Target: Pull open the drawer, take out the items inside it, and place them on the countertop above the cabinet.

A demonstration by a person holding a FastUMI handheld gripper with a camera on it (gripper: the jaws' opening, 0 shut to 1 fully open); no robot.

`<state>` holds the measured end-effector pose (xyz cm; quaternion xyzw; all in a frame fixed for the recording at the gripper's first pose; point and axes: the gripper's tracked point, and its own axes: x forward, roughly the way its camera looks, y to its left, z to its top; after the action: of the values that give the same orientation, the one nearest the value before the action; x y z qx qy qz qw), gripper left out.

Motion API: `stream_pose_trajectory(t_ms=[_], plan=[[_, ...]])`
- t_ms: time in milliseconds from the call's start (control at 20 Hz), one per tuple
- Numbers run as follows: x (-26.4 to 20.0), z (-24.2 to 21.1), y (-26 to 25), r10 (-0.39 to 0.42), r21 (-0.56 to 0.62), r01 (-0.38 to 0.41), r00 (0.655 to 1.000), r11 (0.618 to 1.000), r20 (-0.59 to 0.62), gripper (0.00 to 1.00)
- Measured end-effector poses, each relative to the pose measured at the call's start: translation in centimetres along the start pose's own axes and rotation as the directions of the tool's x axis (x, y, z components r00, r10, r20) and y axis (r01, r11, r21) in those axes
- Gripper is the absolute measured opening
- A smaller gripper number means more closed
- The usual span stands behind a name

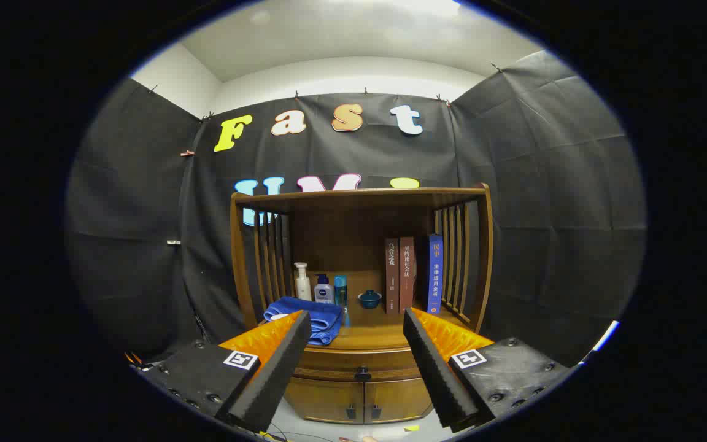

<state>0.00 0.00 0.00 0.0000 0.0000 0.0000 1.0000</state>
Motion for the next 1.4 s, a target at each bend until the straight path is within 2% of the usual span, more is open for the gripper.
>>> stream_pose_trajectory(t_ms=[400,600,950,1250,1400], plan=[[-0.3,1.7,-0.5,-0.010,-0.003,0.010,1.000,1.000,0.030,0.98],[-0.1,1.2,-1.3,-0.033,-0.018,0.033,0.999,0.999,-0.001,0.98],[-0.6,2.5,-0.6,-0.014,-0.004,0.015,0.999,1.000,0.030,0.98],[-0.4,2.2,-0.7,-0.014,0.000,0.014,1.000,1.000,0.017,0.98],[0.4,0.4,-1.1,-0.017,0.009,0.017,1.000,1.000,-0.009,0.98]])
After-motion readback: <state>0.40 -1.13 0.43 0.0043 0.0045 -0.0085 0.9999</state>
